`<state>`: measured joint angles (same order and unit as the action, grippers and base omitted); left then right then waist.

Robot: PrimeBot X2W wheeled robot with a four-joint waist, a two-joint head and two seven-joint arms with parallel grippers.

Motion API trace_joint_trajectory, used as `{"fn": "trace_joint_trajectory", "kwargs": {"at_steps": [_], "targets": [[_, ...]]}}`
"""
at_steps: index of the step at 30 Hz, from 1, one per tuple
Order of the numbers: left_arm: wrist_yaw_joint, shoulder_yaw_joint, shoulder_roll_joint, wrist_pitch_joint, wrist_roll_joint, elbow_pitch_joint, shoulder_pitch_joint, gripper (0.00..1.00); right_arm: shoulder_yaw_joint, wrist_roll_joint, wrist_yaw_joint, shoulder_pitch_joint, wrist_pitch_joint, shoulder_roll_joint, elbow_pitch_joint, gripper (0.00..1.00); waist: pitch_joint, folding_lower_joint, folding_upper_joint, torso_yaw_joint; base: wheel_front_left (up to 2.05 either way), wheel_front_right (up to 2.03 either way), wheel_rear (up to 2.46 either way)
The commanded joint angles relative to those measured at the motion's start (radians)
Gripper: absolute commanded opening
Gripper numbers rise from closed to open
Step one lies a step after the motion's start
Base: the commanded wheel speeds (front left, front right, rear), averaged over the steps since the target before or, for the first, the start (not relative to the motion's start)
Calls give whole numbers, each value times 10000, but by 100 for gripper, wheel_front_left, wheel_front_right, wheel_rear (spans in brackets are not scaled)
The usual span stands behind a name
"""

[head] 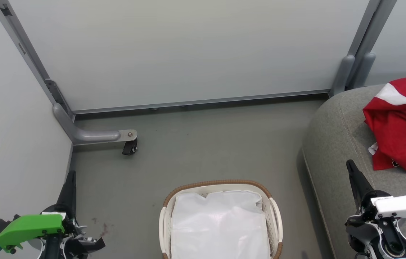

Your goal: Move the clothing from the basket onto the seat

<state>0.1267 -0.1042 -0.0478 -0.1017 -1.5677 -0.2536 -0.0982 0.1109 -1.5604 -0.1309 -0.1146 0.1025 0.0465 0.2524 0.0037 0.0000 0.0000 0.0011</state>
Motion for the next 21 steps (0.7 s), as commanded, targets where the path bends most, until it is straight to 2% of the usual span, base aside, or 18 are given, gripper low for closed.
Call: {"fn": "trace_joint_trajectory", "kwargs": {"at_steps": [1,7,21], "targets": [[55,-73,-42,-58,-190,77,-159,0,34,-211,1,95,62,64,-69,0,-1,0,0,-2,0,0,0],[69,-137,-44,-165,-497,116,-161,0,50,-582,2,115,152,67,-113,0,-6,0,0,-11,0,0,0],[69,-126,-44,-162,-468,101,-151,0,46,-541,2,113,151,67,-104,0,-6,0,0,-11,0,0,0]]}}
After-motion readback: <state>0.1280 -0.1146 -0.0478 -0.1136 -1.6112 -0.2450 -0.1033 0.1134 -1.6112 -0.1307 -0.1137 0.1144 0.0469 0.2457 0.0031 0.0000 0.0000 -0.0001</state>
